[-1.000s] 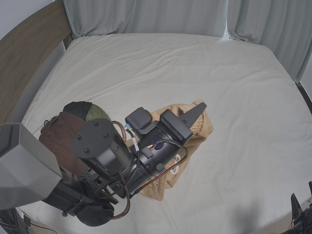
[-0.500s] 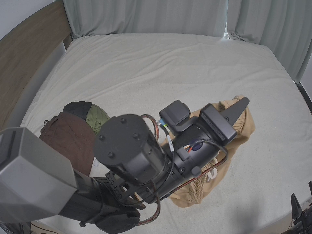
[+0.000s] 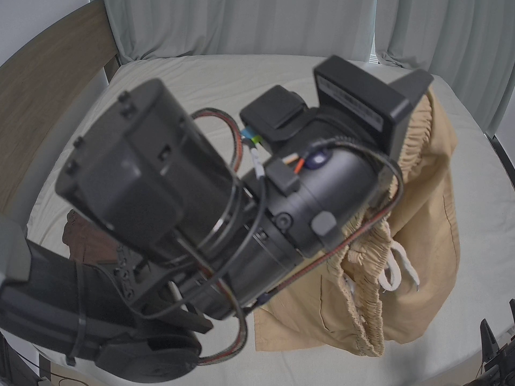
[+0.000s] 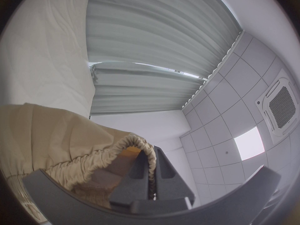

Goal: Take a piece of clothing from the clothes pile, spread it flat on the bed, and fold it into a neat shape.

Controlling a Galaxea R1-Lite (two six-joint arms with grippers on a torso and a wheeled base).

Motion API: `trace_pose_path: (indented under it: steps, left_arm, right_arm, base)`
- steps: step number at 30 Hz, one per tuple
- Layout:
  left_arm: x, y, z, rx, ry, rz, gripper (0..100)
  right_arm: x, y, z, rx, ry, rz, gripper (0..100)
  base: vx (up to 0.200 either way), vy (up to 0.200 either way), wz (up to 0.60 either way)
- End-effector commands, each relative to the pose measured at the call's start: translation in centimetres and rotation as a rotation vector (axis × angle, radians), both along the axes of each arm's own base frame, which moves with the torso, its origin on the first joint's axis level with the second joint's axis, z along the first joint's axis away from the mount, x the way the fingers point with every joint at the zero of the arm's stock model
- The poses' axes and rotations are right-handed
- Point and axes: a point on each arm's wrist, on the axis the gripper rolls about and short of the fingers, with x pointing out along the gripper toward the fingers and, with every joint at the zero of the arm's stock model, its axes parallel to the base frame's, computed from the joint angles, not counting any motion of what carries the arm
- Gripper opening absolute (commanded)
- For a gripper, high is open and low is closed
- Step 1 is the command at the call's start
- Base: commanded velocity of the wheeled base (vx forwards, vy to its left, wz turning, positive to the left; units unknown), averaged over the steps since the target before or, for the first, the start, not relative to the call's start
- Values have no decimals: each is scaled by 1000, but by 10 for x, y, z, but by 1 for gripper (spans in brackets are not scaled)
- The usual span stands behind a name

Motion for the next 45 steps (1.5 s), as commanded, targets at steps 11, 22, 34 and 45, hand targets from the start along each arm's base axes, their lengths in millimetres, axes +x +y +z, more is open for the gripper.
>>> trace_pose_path:
  steps: [11, 22, 34, 45]
  left_arm:
    - [80, 89, -114, 378, -69, 280, 0]
    - [93, 117, -149, 576, -109, 337, 0]
    - [102, 148, -164, 725, -212, 398, 0]
    - [119, 193, -170, 874, -366, 512, 0]
  right_arm:
    - [1, 0, -5, -1, 12, 0, 100]
    - [1, 0, -5, -1, 12, 0, 100]
    - [1, 0, -5, -1, 12, 0, 100]
    - [1, 0, -5, -1, 11, 0, 100]
  base:
    - [0, 0, 0]
    - [0, 0, 0]
    - [0, 0, 0]
    - [0, 0, 0]
